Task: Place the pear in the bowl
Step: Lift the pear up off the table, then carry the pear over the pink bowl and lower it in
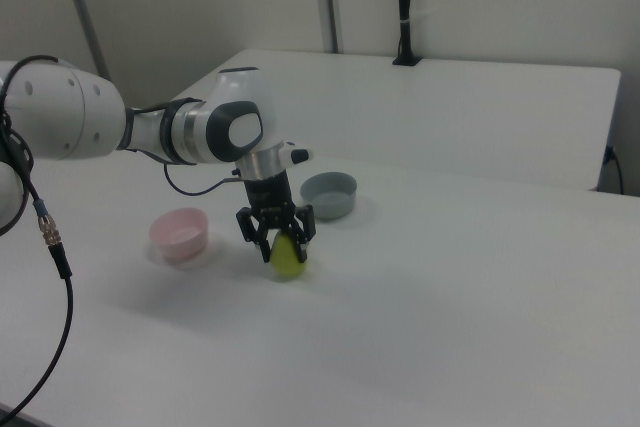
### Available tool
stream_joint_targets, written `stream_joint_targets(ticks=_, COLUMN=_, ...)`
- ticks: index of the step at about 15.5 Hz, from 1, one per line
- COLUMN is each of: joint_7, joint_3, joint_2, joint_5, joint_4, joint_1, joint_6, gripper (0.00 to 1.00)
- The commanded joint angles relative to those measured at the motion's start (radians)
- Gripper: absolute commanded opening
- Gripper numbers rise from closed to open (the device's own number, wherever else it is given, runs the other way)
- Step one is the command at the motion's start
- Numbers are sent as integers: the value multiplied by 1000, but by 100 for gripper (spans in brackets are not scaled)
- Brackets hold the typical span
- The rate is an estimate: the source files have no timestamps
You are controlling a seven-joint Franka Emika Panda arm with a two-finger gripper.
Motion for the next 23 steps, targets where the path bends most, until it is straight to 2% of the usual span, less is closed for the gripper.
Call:
stream_joint_targets(ticks=1, joint_7=-60, joint_3=-20, joint_2=-110, joint_5=7, joint_4=-25, joint_1=9, joint_6=-15, gripper=48)
stream_joint_targets(ticks=7, joint_7=-90, joint_3=-26, joint_2=-291, joint_5=53, joint_4=-14, joint_1=-48, joint_6=-126, gripper=48)
stream_joint_targets(ticks=12, joint_7=-109, joint_3=-29, joint_2=-298, joint_5=55, joint_4=25, joint_1=-42, joint_6=-186, gripper=48)
stream_joint_targets(ticks=14, joint_7=-103, joint_3=-29, joint_2=-296, joint_5=55, joint_4=35, joint_1=-8, joint_6=-195, gripper=49)
stream_joint_targets(ticks=21, joint_7=29, joint_3=-29, joint_2=-256, joint_5=81, joint_4=64, joint_1=219, joint_6=-216, gripper=50)
stream_joint_targets(ticks=23, joint_7=35, joint_3=-29, joint_2=-245, joint_5=82, joint_4=79, joint_1=263, joint_6=-216, gripper=50)
